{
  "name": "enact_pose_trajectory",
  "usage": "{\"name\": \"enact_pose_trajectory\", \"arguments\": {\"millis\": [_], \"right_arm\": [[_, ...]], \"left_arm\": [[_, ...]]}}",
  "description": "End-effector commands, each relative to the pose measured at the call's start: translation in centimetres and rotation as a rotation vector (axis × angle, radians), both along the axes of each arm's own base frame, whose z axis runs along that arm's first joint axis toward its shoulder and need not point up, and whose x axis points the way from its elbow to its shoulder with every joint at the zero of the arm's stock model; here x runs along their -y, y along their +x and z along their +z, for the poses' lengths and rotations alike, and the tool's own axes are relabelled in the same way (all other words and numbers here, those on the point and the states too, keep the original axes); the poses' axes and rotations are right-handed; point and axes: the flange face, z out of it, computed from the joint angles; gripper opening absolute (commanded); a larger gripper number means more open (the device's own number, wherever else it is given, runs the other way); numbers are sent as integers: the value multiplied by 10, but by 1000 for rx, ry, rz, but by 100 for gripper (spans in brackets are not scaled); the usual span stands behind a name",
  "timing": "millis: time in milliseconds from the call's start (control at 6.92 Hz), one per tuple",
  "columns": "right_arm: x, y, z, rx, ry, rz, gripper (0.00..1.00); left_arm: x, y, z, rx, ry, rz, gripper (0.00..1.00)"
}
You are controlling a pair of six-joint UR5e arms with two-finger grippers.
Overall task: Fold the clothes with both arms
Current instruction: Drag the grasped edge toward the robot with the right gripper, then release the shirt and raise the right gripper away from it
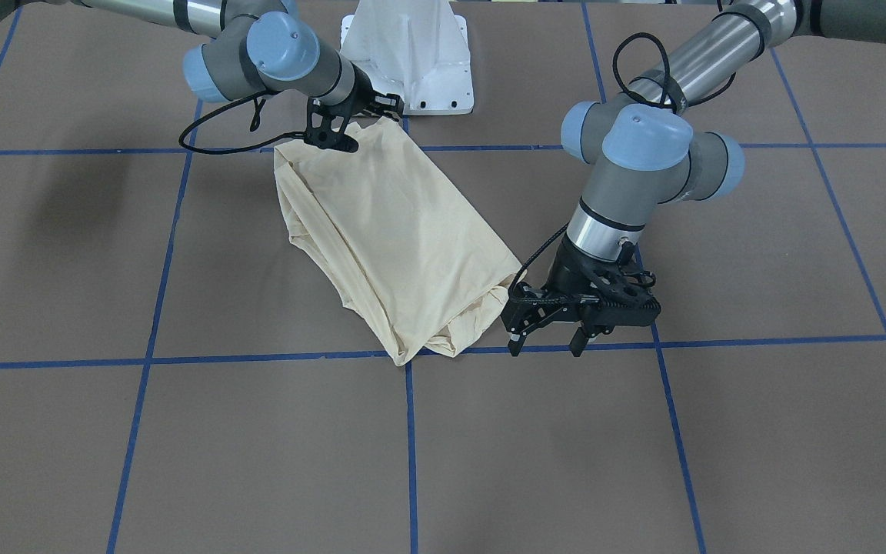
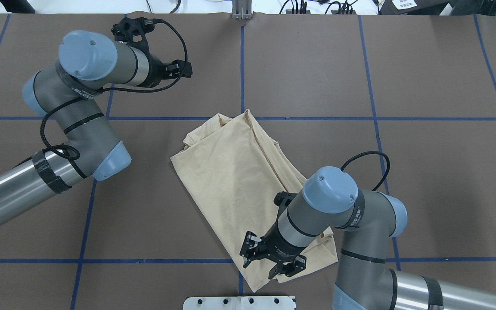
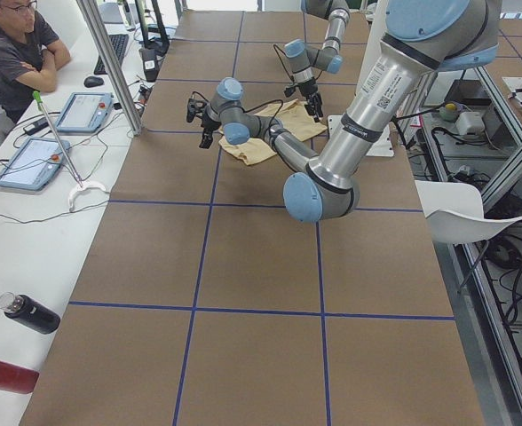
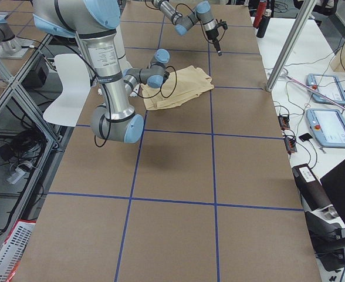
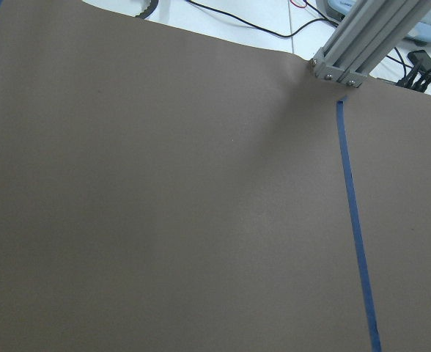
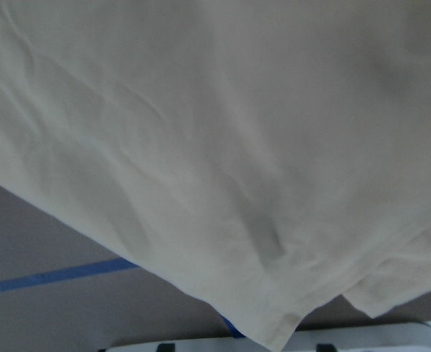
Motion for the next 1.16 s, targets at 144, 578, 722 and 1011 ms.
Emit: {"name": "enact_pose_trajectory", "arguments": {"millis": [144, 578, 722, 1011], "right_arm": [[125, 87, -6, 21, 18, 234, 100], [206, 164, 7, 21, 189, 362, 100], [216, 176, 6, 16, 208, 399, 100], [220, 181, 6, 17, 224, 409, 100]], "left_arm": [[-32, -18, 12, -29, -8, 51, 98], [-106, 19, 20, -73, -78, 174, 98], [-122, 39, 28, -61, -91, 208, 97], [-126, 56, 47, -27, -114, 224, 95]]}}
